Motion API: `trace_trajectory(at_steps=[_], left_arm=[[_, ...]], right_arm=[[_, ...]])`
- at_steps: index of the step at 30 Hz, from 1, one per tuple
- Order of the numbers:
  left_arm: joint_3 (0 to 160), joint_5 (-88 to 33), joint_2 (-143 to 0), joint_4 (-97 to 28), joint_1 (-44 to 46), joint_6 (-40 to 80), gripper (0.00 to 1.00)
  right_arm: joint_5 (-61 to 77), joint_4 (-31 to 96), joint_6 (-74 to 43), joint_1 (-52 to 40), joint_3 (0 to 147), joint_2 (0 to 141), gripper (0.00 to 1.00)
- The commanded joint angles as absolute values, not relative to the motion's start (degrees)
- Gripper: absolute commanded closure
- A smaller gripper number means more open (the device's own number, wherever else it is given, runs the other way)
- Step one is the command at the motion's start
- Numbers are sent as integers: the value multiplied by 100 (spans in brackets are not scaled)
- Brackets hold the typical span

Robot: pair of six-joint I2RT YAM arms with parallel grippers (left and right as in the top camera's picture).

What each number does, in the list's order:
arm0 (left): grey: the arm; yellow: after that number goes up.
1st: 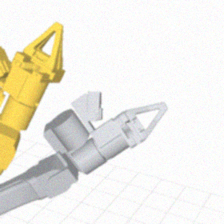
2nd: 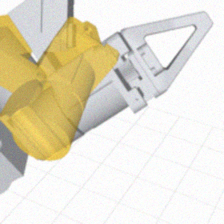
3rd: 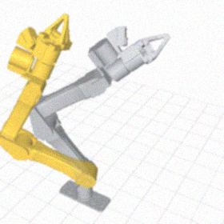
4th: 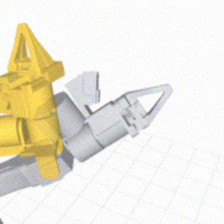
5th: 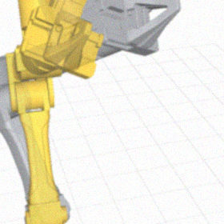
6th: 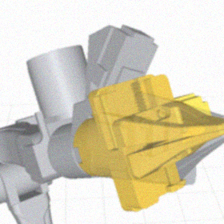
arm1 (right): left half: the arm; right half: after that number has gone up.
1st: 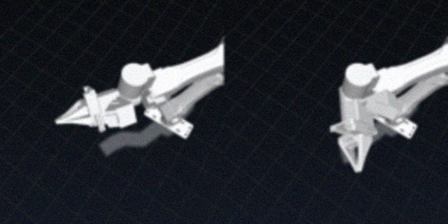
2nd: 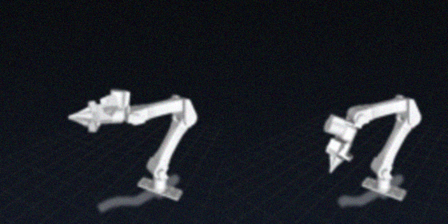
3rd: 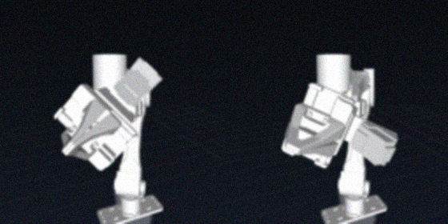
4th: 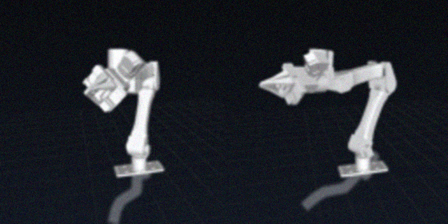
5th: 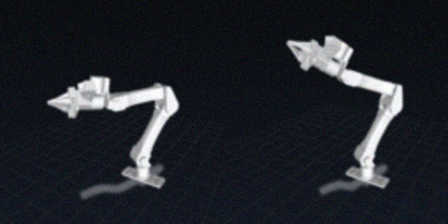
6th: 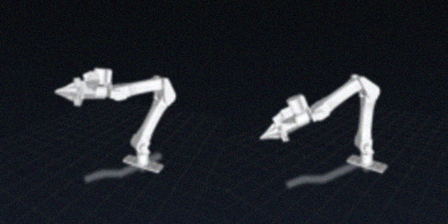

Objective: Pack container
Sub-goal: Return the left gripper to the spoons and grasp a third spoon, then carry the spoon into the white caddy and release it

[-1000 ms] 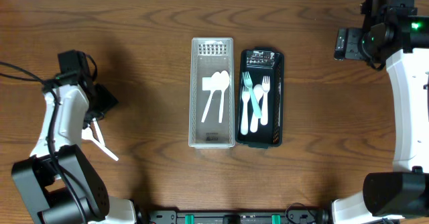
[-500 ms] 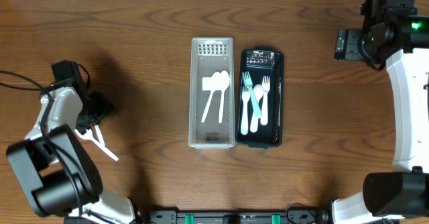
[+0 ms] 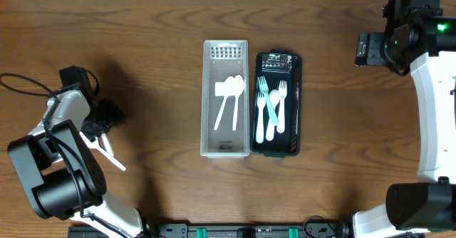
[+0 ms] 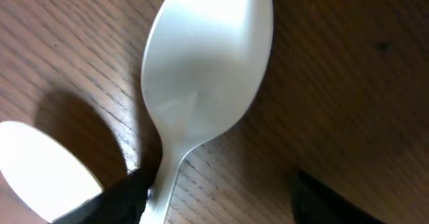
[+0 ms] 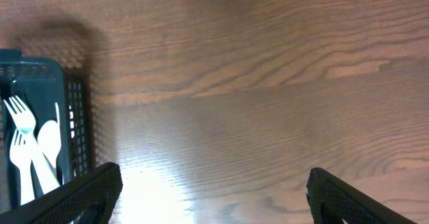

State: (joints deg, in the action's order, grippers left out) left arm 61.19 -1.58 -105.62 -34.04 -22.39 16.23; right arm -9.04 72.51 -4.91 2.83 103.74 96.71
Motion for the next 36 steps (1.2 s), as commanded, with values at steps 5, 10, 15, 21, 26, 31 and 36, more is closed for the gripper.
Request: trace_trajectory(at_steps=[5,10,15,21,26,31,36], left_arm=[[6082,-108,-10812,-3452,-2250,1500,57],[6084,-106,-10812,-3479,-2250,1500,79],[6099,-106,-10812,-3483,-2248,1500,86],[6149,-108,-10779,-3555,-2241,1500,93],[6530,-108,-10543,-3911,-2060,1472,94],[7037,-108,-9870,-4453,-1402,1354,94],[7290,-106,-9181,-4967,-126,1358,94]], right_arm=[[-967,7295,-397,375,10377,9677,9],[-967,7295,-397,375,10377,9677,9],[-967,7290,-397,375,10377,9677,9],[-967,7288,-397,375,10377,9677,9],[-965,7269,-399,375,10377,9677,9],[-965,7264,-399,375,10377,9677,9],[-965,7262,-399,375,10377,9677,9]])
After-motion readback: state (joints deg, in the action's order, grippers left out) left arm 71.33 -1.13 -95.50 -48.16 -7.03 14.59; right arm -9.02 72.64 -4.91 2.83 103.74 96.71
